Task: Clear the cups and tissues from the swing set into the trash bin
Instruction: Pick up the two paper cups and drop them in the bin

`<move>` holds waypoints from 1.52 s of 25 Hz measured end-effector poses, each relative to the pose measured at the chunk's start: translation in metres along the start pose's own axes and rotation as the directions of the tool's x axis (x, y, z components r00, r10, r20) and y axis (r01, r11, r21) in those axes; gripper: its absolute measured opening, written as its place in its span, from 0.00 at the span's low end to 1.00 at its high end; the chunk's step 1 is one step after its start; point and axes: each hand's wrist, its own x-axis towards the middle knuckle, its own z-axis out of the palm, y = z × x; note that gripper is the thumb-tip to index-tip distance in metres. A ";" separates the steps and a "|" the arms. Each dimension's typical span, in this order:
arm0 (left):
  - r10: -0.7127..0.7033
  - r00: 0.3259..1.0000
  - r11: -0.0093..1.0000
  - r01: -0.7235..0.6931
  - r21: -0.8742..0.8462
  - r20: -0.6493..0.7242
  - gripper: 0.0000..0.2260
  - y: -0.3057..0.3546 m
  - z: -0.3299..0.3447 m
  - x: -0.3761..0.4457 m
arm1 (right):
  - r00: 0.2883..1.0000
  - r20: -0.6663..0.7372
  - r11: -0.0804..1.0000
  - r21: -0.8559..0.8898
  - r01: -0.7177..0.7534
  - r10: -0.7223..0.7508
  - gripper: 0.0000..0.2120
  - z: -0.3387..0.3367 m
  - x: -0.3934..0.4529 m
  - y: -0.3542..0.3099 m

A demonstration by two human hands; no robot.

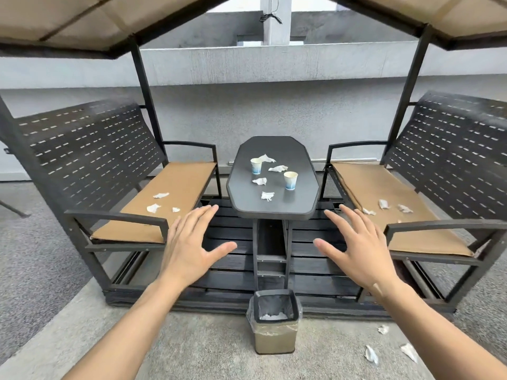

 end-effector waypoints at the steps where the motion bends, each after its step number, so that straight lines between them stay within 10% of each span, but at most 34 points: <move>1: -0.002 1.000 1.000 0.002 -0.001 0.001 0.37 -0.003 0.010 0.013 | 1.000 -0.006 1.000 0.005 0.000 0.000 0.34 0.009 0.014 0.004; 21: -0.104 0.987 0.994 0.101 0.032 0.125 0.37 -0.032 0.221 0.277 | 0.994 0.105 0.998 0.061 0.035 -0.041 0.36 0.168 0.307 0.132; 38: -0.014 0.957 0.986 -0.036 0.166 0.290 0.40 -0.201 0.345 0.445 | 0.985 0.149 0.987 -0.141 -0.072 0.093 0.35 0.306 0.452 0.095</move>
